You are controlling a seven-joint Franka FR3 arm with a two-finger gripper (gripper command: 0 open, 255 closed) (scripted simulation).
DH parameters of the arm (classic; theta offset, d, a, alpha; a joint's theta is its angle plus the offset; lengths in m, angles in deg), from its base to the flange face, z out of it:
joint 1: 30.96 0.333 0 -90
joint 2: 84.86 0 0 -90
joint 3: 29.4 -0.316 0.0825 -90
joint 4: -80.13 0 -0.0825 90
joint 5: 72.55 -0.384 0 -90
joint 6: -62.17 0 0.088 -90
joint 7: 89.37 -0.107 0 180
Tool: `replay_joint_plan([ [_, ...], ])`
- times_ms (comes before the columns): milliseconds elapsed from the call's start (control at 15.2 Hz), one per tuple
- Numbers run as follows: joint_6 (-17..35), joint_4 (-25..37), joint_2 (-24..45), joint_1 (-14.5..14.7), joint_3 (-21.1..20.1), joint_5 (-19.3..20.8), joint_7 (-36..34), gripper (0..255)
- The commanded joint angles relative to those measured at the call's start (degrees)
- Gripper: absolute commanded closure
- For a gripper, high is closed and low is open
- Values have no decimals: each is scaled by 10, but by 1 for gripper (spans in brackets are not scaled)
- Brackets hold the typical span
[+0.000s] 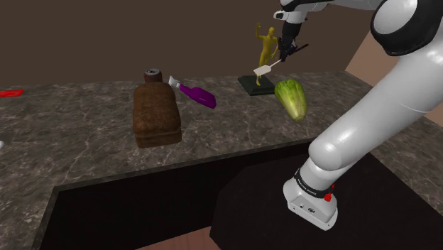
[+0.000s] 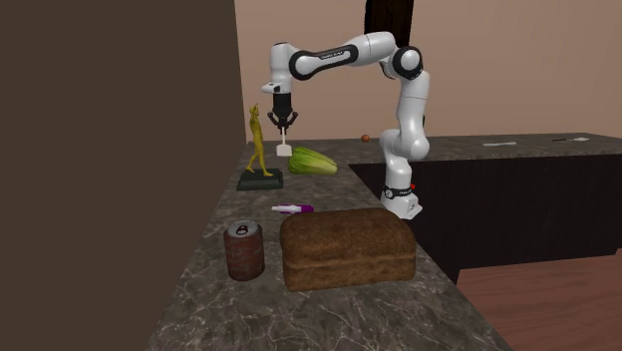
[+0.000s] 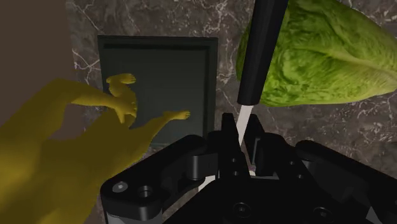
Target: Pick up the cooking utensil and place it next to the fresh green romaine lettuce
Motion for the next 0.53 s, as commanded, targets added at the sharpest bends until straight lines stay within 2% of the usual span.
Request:
replay_joint_plan([
  [0, 4, -5, -3, -14, 17, 3, 30, 255],
  [462, 11, -3, -4, -55, 74, 9, 126, 255],
])
